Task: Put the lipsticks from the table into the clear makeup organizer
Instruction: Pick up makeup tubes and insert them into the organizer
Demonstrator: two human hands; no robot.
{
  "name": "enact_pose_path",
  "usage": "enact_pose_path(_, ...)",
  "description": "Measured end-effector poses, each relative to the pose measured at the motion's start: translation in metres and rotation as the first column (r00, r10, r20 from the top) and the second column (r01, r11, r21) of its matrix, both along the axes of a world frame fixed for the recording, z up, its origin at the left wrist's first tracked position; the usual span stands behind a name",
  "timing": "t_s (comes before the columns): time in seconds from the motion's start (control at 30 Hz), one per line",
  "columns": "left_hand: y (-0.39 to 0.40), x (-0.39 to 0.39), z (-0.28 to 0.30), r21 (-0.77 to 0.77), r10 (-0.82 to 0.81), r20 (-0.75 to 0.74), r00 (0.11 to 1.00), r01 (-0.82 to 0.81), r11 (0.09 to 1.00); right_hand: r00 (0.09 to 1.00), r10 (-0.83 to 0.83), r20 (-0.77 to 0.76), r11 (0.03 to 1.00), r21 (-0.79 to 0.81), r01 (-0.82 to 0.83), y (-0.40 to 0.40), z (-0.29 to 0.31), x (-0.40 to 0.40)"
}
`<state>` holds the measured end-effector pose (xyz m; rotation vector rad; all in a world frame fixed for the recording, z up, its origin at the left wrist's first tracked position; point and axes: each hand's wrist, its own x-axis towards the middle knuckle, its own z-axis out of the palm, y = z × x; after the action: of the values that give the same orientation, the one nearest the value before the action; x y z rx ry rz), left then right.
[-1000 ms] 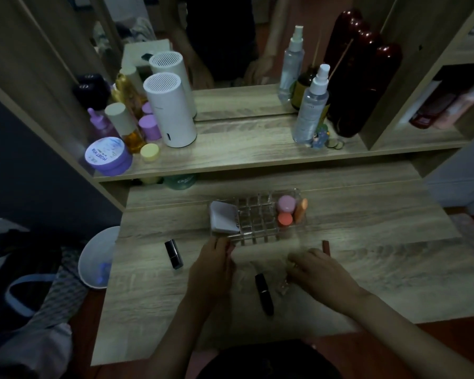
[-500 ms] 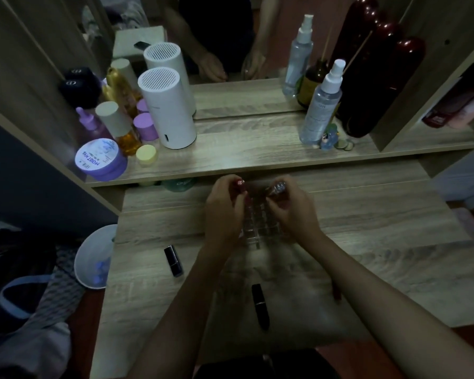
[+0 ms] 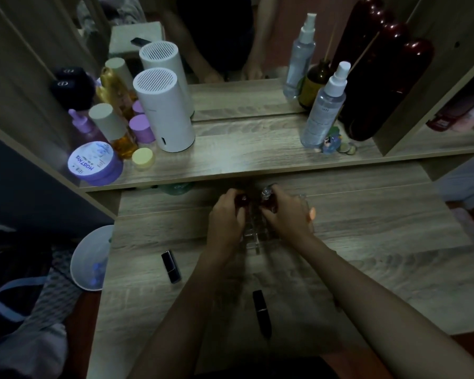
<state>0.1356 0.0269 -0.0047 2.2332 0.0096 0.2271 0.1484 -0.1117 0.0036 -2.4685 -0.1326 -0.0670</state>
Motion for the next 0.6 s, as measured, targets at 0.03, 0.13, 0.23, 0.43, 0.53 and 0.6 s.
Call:
enact_pose_path(0.03,0.0,0.0,-0.001,0.007,0.007,-0.009,1.0,-0.007,1.0,1.0,0.006,-0.017,1.0,0.008,-0.006,0.0,-0.001,0.001)
enact_pose_path(0.13,0.0,-0.001,-0.003,0.022,0.016,-0.008,1.0,-0.016,1.0,0.998,0.009,-0.062,1.0,0.021,-0.008,0.0,-0.002,0.003)
enact_pose_path(0.23,0.001,-0.001,-0.002,0.026,0.008,-0.004,1.0,-0.008,1.0,0.996,0.001,-0.084,1.0,0.005,-0.001,0.0,-0.002,0.002)
enact_pose_path(0.43,0.001,-0.001,-0.001,0.017,-0.012,-0.027,1.0,0.013,1.0,0.998,0.019,-0.054,0.997,0.071,-0.015,-0.003,0.024,-0.008)
enact_pose_path(0.53,0.003,-0.004,0.002,-0.017,-0.016,-0.012,1.0,0.016,1.0,0.993,-0.033,0.115,0.99,0.14,0.017,-0.026,0.045,-0.038)
enact_pose_path(0.6,0.007,-0.009,0.006,-0.039,-0.02,0.011,1.0,0.02,0.999,0.977,-0.104,0.188,0.984,0.165,0.073,-0.053,0.051,-0.069)
